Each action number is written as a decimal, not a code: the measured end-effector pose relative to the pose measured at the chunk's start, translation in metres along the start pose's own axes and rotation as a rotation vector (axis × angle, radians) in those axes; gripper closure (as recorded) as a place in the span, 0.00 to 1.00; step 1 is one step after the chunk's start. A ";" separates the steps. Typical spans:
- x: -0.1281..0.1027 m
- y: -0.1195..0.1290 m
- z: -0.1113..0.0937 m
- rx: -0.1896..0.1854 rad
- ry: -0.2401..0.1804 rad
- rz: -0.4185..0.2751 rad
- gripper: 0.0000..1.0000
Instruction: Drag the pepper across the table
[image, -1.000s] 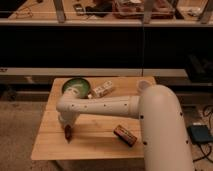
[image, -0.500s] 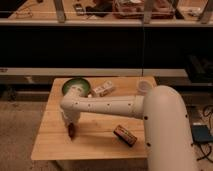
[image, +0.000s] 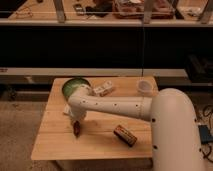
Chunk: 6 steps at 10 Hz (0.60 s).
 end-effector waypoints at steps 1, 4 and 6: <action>0.001 0.011 -0.002 -0.005 0.001 0.014 0.88; 0.003 0.032 -0.005 -0.003 0.003 0.048 0.88; 0.004 0.044 -0.008 0.006 0.006 0.074 0.88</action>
